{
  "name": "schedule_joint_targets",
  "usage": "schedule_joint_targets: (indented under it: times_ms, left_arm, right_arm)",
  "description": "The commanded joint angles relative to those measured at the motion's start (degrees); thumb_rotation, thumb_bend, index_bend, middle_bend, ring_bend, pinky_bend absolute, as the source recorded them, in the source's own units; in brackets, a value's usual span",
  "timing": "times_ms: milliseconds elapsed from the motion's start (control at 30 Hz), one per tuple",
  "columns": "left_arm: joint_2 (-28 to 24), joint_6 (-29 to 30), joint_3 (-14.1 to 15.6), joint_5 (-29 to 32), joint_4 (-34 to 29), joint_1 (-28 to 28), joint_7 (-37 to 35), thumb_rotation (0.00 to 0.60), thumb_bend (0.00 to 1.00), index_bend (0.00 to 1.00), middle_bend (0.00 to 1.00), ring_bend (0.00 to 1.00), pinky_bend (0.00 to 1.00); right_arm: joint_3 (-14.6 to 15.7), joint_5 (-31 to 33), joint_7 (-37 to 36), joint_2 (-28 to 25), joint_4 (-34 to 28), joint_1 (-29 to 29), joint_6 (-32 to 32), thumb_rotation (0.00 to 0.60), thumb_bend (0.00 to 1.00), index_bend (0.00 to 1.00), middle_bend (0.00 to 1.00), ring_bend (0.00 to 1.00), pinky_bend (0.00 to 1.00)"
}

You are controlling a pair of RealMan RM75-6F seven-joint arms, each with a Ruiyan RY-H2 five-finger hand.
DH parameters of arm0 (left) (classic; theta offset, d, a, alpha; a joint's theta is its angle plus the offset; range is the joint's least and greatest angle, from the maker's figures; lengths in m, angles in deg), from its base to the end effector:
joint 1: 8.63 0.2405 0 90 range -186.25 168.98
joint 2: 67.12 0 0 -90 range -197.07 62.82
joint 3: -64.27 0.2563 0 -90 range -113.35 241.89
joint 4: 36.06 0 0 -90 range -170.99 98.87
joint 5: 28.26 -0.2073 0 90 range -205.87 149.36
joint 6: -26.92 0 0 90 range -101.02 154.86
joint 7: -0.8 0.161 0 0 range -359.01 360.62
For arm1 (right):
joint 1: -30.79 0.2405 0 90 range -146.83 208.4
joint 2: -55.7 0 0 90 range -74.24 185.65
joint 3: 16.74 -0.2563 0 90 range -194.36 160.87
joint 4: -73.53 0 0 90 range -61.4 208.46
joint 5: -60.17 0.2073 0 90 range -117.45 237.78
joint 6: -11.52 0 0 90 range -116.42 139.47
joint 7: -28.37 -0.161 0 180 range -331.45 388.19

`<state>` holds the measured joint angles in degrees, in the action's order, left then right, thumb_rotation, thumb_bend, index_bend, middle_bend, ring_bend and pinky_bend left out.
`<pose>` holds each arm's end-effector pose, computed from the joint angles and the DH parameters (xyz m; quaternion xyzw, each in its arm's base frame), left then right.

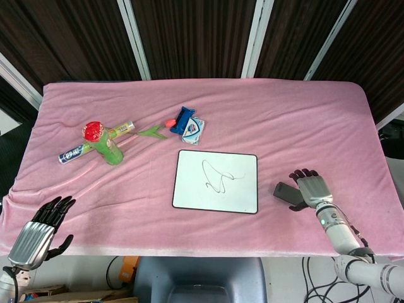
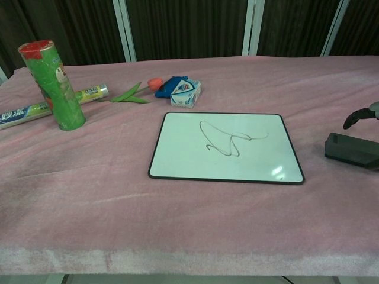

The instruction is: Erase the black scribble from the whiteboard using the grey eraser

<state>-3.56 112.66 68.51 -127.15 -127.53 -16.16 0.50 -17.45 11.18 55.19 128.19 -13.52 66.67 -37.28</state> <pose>-0.2833 0.1807 0.1354 -0.6900 -0.3501 -0.3976 0.4932 -0.2910 -0.3281 0.0529 0.7307 -0.4300 0.1476 0.5092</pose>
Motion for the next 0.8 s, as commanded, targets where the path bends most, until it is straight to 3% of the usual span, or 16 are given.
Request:
schedule_joint_targets:
  times_ms: [33,800]
  left_arm:
    - [0.09,0.02,0.05,-0.12,0.11,-0.01,-0.09,0.600,0.36,0.00,0.02,0.03,0.15]
    - [-0.17,0.26,0.44,-0.81,0.15,0.00,-0.83,0.600,0.36,0.00,0.02,0.02,0.15]
  right_arm:
    - [0.06,0.45,-0.08,0.55,0.81,0.14,0.34,0.600,0.27,0.33,0.25,0.15,0.27]
    - [0.27,1.49,2.53,2.99,2.13,0.47,-2.17,0.600,0.27,0.55,0.37,0.33,0.42]
